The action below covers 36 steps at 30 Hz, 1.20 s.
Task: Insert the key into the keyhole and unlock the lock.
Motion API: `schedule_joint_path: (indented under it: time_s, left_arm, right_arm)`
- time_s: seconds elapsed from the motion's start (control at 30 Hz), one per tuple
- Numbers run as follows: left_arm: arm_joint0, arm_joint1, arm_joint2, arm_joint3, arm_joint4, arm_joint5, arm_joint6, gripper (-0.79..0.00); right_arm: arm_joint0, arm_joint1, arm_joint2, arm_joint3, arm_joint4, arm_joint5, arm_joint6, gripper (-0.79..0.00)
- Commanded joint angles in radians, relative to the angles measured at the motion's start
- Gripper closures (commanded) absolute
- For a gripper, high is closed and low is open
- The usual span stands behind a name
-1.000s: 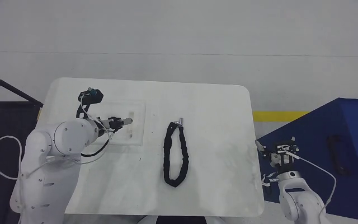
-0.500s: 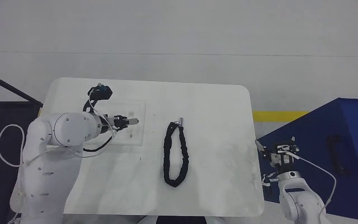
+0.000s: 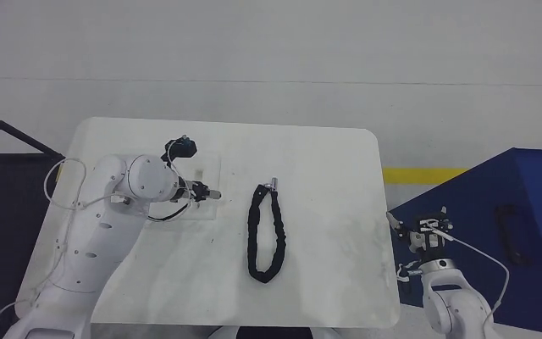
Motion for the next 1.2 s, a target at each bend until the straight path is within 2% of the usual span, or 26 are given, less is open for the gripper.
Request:
schedule_joint_path:
  time_s: [0.0, 0.37, 0.6, 0.73, 0.8, 0.9, 1.0, 1.17]
  left_arm:
    - [-0.013, 0.015, 0.009, 0.004, -0.019, 0.0, 0.0, -0.785]
    - [0.0, 0.016, 0.013, 0.006, -0.035, -0.019, 0.015, -0.785]
    - [-0.019, 0.019, 0.082, 0.031, -0.014, -0.001, 0.0, -0.782]
    - [-0.043, 0.026, 0.099, 0.062, -0.029, -0.001, 0.0, -0.739]
    - [-0.052, 0.029, 0.101, 0.075, -0.031, 0.0, 0.0, -0.628]
    - [-0.06, 0.032, 0.108, 0.085, -0.034, 0.0, 0.0, -0.563]
    - [-0.065, 0.034, 0.113, 0.086, -0.035, 0.0, 0.0, -0.409]
    - [-0.067, 0.036, 0.118, 0.087, -0.034, 0.0, 0.0, -0.372]
  right_arm:
    - [0.0, 0.0, 0.0, 0.0, 0.0, 0.0, 0.0, -0.785]
    - [0.0, 0.0, 0.0, 0.0, 0.0, 0.0, 0.0, -0.785]
    - [0.0, 0.0, 0.0, 0.0, 0.0, 0.0, 0.0, -0.785]
    - [0.0, 0.0, 0.0, 0.0, 0.0, 0.0, 0.0, -0.785]
    - [0.0, 0.0, 0.0, 0.0, 0.0, 0.0, 0.0, -0.785]
    - [0.0, 0.0, 0.0, 0.0, 0.0, 0.0, 0.0, -0.785]
    - [0.0, 0.0, 0.0, 0.0, 0.0, 0.0, 0.0, -0.785]
    - [0.0, 0.0, 0.0, 0.0, 0.0, 0.0, 0.0, -0.785]
